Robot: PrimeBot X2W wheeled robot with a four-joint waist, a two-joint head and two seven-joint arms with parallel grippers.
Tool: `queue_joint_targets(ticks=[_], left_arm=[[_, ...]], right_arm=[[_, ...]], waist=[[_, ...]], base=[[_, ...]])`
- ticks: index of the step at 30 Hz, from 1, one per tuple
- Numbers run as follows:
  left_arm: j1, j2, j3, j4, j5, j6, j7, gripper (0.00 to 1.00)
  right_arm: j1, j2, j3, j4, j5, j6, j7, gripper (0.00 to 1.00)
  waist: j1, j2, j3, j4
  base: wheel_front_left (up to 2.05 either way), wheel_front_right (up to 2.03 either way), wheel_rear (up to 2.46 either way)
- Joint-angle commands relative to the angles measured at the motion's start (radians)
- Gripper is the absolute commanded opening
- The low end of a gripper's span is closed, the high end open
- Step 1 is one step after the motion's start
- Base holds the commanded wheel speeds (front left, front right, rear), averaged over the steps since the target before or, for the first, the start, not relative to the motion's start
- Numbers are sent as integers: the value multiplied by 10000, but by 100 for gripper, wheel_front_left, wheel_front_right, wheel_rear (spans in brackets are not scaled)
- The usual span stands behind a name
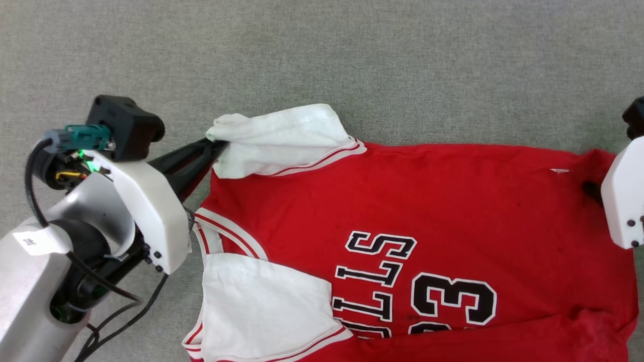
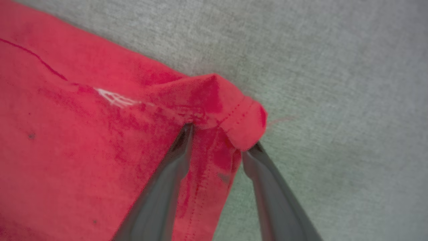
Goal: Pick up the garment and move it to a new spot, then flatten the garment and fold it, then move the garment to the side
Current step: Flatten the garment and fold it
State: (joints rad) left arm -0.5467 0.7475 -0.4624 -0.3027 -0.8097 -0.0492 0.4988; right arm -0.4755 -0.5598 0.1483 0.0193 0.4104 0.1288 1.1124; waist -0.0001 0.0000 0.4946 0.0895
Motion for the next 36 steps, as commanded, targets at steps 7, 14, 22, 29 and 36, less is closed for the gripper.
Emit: queue_joint_targets(ticks=[7,14,22,29,36], left_arm=[[309,-170,-148,419,-68,-40,-192,0],[1007,-161,-29,667,-254,167,-575,0],[2567,20,89,339,-566,719,-970,0],[4182,251,272,-350,-763,1367,-1348,0],[5572,325,174,-888,-971,1882,-1515,0]], right_arm=[[492,204,108,784,414,15,-979,0],[618,306,-310,560,865,17,-1973,0],[1745,979,-1174,38,1013,17,-2792,0],[3296,1206,-1457,-770,1306,17,-3129,0],[4481,1149,-1487,-1065,1689,17,-3385,0]], waist=[[1,0,-491,-15],[1,0,-1414,-179],[1,0,-2557,-402],[1,0,-3067,-444],[1,0,-3150,-400]], base=[[0,0,0],[0,0,0],[0,0,0],[0,0,0],[0,0,0]])
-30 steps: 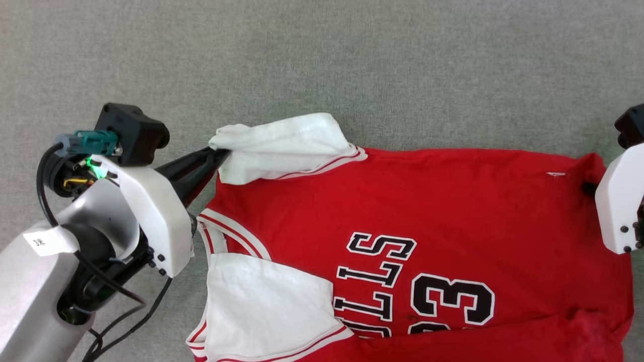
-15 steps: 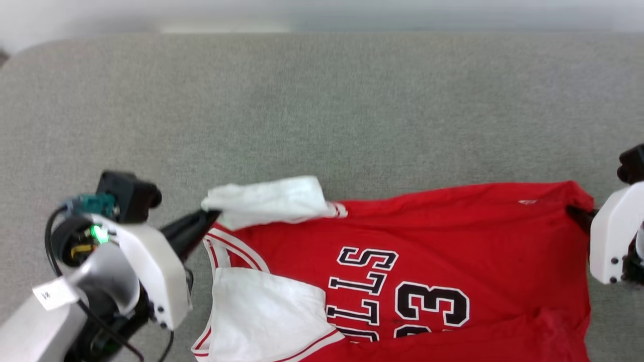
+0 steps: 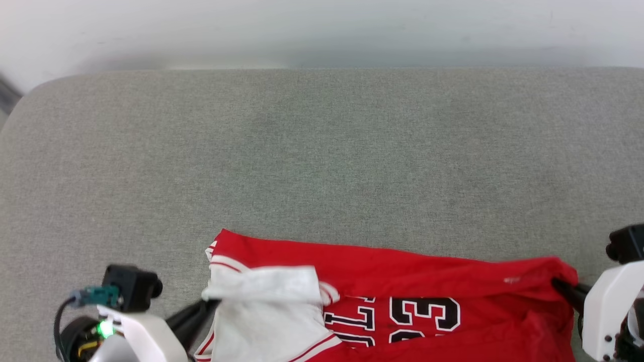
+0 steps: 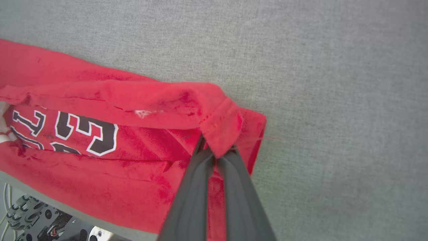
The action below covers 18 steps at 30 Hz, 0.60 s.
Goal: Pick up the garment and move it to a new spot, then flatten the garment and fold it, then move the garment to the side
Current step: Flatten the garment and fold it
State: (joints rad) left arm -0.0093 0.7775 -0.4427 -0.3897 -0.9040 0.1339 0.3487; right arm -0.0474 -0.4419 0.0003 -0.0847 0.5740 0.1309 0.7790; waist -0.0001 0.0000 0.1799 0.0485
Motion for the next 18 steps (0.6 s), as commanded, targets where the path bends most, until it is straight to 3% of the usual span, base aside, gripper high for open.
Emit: queue_joint_targets(ticks=[1,7,18], left_arm=[[355,59,-78,16,-50,68,0,0],[977,16,-411,503,2,213,51,0],[877,-332,-1022,1736,193,-89,127,0]], right_arm=[[319,-100,13,-19,97,-4,-62,0],[817,-538,297,110,315,-4,-32,0],[1018,-1500,1503,690,498,-4,-489,0]], waist=[[1,0,-7,23],[1,0,-27,91],[1,0,49,130]], base=[[0,0,0],[0,0,0],[0,0,0]])
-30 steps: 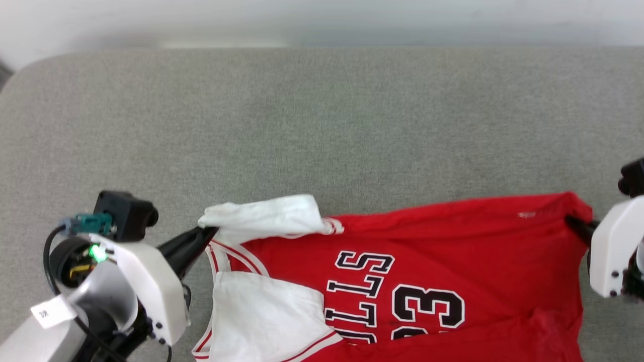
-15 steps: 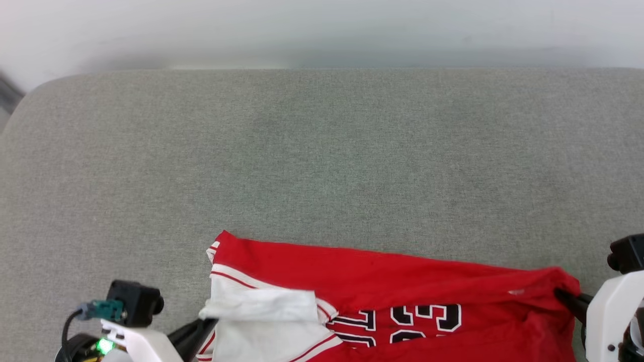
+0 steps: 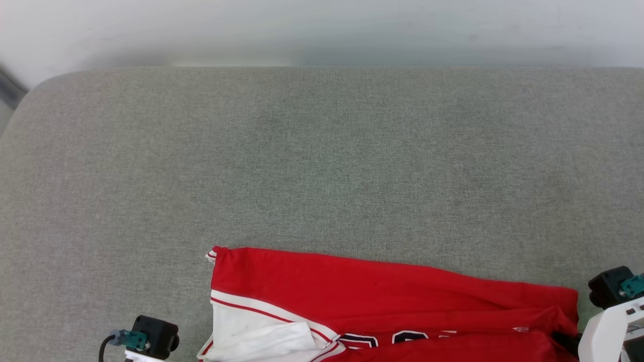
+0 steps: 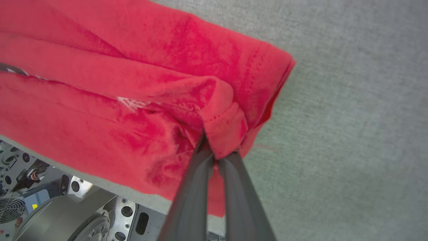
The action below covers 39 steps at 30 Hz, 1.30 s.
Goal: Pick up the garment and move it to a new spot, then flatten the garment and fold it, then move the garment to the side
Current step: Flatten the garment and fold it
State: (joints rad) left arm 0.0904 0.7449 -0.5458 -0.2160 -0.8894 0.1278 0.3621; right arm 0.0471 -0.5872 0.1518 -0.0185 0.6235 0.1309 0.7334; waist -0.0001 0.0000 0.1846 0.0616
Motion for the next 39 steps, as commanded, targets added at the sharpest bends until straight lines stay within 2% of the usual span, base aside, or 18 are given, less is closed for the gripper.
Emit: queue_joint_targets(ticks=[1,10,11,12,13,20,27,30,33,37,39], left_arm=[[-157,-66,-50,115,64,-57,-33,0],[-674,-469,-538,1171,477,-419,-62,0],[-711,-496,-572,1287,514,-396,-58,38],[-721,-546,-595,1381,513,-372,-65,75],[-692,-603,-594,1445,455,-379,-116,100],[-678,-883,-294,1558,484,-437,-1038,100],[-747,-1120,524,1053,896,-283,-3041,100],[-719,-1391,1060,926,1123,-26,-4331,100],[-612,-1625,1517,956,1468,209,-5543,100],[-586,-2229,2302,960,1924,373,-6225,100],[-609,-2657,2908,702,2459,256,-6274,100]], right_arm=[[33,-109,127,102,20,-4,-67,0],[-259,-606,1280,752,167,-4,-814,0],[-307,-630,1363,786,250,-4,-961,0],[-361,-650,1422,799,267,-4,-1165,64],[-415,-674,1442,840,258,-4,-1362,100],[-516,-873,1444,919,672,-4,-2013,100],[-159,-517,178,149,1088,-4,-1881,100],[157,9,-764,-190,972,-4,-1587,100],[465,842,-1838,-404,680,-4,-1135,100],[870,2059,-3003,-570,27,-3,-320,100],[996,2574,-3405,-642,-286,-3,21,100]], waist=[[1,0,14,-2],[1,0,6,-30],[1,0,-13,-43],[1,0,-49,-52],[1,0,-113,-65],[1,0,-659,-92],[1,0,-1024,-61],[1,0,-1082,-35],[1,0,-1090,-21],[1,0,-990,21],[1,0,-912,51]], base=[[0,0,0],[0,0,0],[0,0,0],[0,0,0],[0,0,0],[0,0,0],[0,0,0],[0,0,0],[0,0,0],[0,0,0],[0,0,0]])
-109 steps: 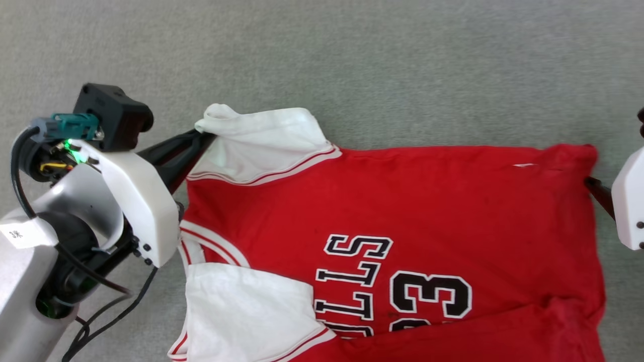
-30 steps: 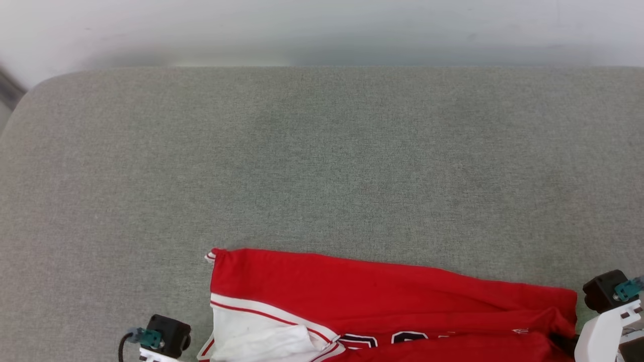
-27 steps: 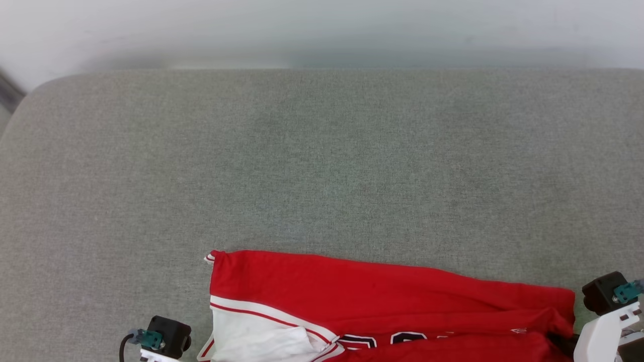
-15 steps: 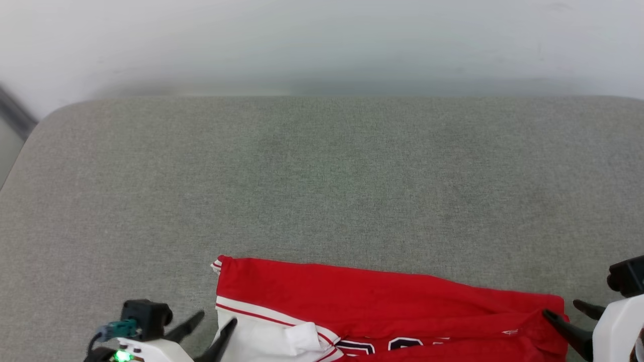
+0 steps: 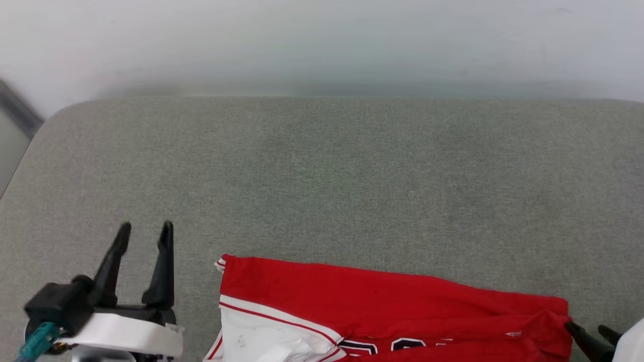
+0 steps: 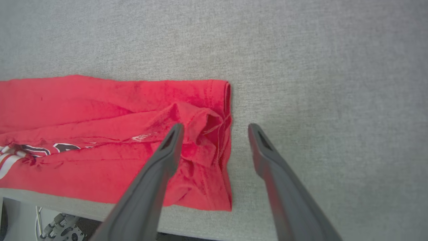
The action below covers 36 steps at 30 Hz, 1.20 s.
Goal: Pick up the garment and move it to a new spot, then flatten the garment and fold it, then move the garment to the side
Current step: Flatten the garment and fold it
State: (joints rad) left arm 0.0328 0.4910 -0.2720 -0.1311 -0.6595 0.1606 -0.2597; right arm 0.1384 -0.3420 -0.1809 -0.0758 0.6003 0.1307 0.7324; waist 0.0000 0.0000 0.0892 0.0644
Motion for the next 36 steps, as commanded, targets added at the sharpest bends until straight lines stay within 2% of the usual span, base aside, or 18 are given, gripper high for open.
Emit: queue_joint_targets(ticks=[1,3,6,11,14,18,23,28,33,34,35,36], left_arm=[[25,-427,445,-317,388,-283,-60,100],[269,-878,1010,-531,1092,-697,-64,100],[467,-1657,1827,-736,1986,-1254,-67,100],[691,-2654,2732,-604,3039,-2209,-61,100],[619,-3064,2978,-457,3420,-2590,-62,100],[505,-3358,3183,-349,3710,-2836,-64,100],[419,-3472,3210,-209,3931,-2895,-63,100],[397,-3359,2986,-161,3835,-2910,-65,100],[452,-3315,2941,-107,3776,-2907,-63,100],[467,-3307,2930,-94,3771,-2908,-65,100],[478,-3298,2921,-87,3773,-2908,-63,100],[483,-3293,2924,-83,3764,-2908,-65,100]], right_arm=[[94,409,-283,-79,-99,-1,162,100],[62,879,-648,-76,-183,-1,379,100],[27,1240,-847,-18,-359,-1,646,100],[-107,1495,-1146,347,-627,-1,858,100],[-197,1571,-1248,637,-737,-1,931,100],[-355,1777,-1287,1115,-592,-1,1065,100],[-296,1931,-801,1549,-394,1,1137,100],[-287,2172,-61,1752,-60,29,1030,100],[-246,2228,254,1954,-1,50,922,100],[-248,2174,298,2025,-95,49,870,33],[-265,2115,336,2060,-196,49,787,0],[-291,2069,357,2091,-266,49,704,0]], waist=[[0,0,88,40],[0,0,174,70],[0,0,330,140],[0,0,541,318],[0,0,658,450],[0,0,775,609],[0,0,930,763],[0,0,949,836],[0,0,865,821],[0,0,845,810],[0,0,831,797],[0,0,819,783]], base=[[0,0,0],[0,0,0],[0,0,0],[0,0,0],[0,0,0],[0,0,0],[0,0,0],[0,0,0],[0,0,0],[0,0,0],[0,0,0],[0,0,0]])
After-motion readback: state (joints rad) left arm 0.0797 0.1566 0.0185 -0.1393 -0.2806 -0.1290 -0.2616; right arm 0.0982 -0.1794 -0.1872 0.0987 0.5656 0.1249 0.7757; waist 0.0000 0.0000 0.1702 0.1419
